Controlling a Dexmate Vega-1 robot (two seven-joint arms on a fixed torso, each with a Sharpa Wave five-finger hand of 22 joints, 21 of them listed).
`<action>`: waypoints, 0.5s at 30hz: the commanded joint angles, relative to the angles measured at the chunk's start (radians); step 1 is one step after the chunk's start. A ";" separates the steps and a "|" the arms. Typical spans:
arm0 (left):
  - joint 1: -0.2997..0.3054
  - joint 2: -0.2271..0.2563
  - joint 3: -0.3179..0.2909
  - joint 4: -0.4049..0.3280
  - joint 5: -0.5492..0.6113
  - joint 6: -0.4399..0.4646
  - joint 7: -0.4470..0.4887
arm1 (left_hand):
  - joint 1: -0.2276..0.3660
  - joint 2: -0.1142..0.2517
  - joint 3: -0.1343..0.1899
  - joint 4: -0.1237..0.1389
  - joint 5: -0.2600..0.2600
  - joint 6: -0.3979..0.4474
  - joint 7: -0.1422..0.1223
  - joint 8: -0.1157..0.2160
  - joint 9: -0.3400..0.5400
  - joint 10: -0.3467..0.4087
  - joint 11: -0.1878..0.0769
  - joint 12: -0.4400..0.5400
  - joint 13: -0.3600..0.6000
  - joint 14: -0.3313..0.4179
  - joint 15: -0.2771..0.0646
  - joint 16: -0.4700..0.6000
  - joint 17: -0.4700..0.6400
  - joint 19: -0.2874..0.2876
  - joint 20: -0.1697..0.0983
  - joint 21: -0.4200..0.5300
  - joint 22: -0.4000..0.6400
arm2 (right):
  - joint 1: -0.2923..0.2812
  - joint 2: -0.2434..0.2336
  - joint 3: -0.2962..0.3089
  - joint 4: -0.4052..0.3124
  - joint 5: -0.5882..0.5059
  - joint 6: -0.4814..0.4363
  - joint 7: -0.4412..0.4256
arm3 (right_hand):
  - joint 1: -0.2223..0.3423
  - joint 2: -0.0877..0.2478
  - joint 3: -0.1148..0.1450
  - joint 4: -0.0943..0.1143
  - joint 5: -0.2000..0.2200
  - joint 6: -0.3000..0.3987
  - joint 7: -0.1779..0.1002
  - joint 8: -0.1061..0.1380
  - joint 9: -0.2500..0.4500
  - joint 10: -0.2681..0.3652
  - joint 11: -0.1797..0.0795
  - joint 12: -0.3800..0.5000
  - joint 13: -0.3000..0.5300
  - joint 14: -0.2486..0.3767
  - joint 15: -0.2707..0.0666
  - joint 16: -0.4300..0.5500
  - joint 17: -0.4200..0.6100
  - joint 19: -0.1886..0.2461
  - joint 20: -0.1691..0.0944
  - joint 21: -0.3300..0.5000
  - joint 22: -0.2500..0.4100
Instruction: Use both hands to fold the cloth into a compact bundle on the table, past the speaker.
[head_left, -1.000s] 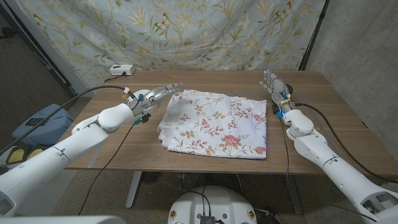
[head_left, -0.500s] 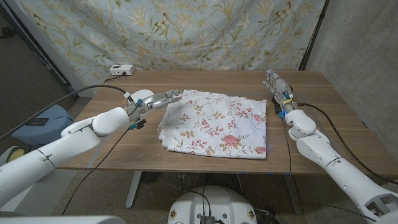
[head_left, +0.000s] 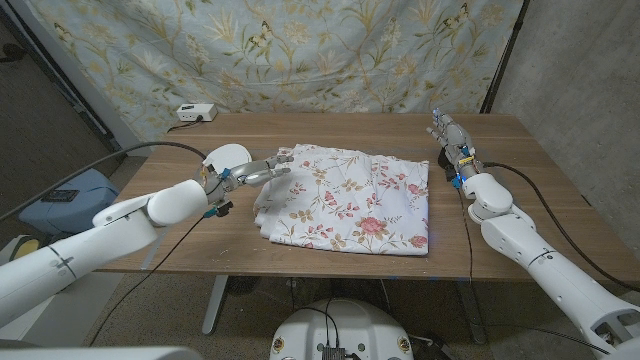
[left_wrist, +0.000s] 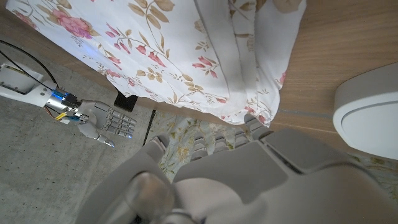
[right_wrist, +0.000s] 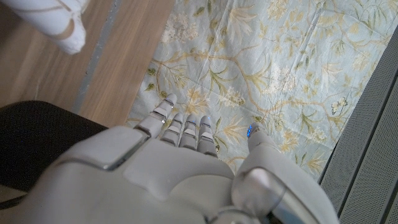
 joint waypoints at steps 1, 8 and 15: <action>0.050 0.056 0.002 -0.103 -0.013 0.070 -0.038 | -0.019 0.005 0.004 0.015 0.002 -0.026 -0.003 -0.004 0.005 -0.019 0.004 -0.003 0.003 -0.051 0.001 0.001 0.004 -0.017 0.003 -0.004 0.004 | 0.007 -0.009 0.008 0.010 -0.012 0.010 -0.001 | -0.001 -0.004 0.001 -0.005 0.003 -0.004 -0.001 0.003 0.005 -0.004 -0.001 0.003 0.005 -0.005 -0.002 0.005 0.002 -0.003 -0.047 -0.002 0.003; 0.123 0.104 -0.041 -0.168 -0.032 0.112 0.008 | -0.025 0.006 0.008 0.019 0.003 -0.029 -0.002 0.000 0.005 -0.023 0.005 -0.001 0.002 -0.055 -0.001 0.001 0.002 -0.023 -0.001 -0.003 0.004 | 0.002 -0.015 0.014 0.005 -0.013 0.018 0.000 | -0.001 -0.004 0.001 -0.005 0.003 -0.007 -0.001 0.003 0.004 -0.007 -0.002 0.002 0.005 -0.007 -0.001 0.004 0.002 -0.005 -0.047 -0.002 0.003; 0.239 0.161 -0.119 -0.220 -0.053 0.124 0.094 | -0.029 0.005 0.012 0.020 0.003 -0.027 -0.002 0.004 0.004 -0.021 0.004 0.002 0.002 -0.053 -0.001 0.003 0.000 -0.022 -0.002 0.000 0.004 | -0.003 -0.027 0.020 -0.006 -0.019 0.016 -0.003 | -0.001 -0.004 0.001 -0.006 0.003 -0.012 0.000 0.002 0.004 -0.010 0.001 0.002 0.005 -0.010 0.000 0.004 0.001 -0.008 -0.047 -0.002 0.003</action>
